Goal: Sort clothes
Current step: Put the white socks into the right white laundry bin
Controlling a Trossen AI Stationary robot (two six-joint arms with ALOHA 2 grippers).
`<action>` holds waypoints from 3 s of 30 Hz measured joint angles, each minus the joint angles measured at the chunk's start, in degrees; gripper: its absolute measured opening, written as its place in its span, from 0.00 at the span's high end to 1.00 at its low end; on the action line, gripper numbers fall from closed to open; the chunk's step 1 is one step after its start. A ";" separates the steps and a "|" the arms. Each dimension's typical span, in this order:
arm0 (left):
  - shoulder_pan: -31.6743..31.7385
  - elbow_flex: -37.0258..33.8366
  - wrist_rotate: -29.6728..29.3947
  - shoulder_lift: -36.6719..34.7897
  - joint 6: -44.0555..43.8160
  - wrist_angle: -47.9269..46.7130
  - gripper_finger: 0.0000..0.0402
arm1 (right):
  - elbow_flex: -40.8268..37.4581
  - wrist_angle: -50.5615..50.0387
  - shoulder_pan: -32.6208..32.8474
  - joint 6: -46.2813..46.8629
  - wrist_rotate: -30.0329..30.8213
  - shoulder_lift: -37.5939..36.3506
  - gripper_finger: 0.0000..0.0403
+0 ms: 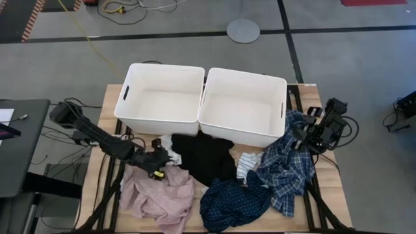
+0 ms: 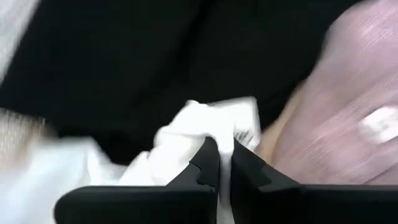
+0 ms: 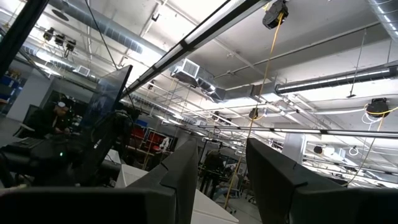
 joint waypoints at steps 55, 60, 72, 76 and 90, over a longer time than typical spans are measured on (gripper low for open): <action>-12.92 54.93 -21.86 -0.96 41.75 -25.93 1.00 | 0.78 -5.28 -0.07 27.07 -25.11 0.29 0.62; -12.49 55.29 -21.93 -0.93 46.30 -23.18 1.00 | 5.25 -12.09 -2.04 27.98 -21.87 1.72 0.61; -5.73 55.29 -13.73 -0.92 58.99 -9.81 0.99 | 31.18 -22.31 -18.64 33.71 -22.40 30.60 0.23; -1.64 55.29 -6.77 -0.92 60.52 -6.01 0.99 | 44.02 -33.18 -25.23 38.40 -27.27 42.16 0.17; 10.76 55.29 12.95 -0.92 57.55 -1.40 0.99 | 75.74 -52.34 -44.53 51.64 -45.96 75.50 0.20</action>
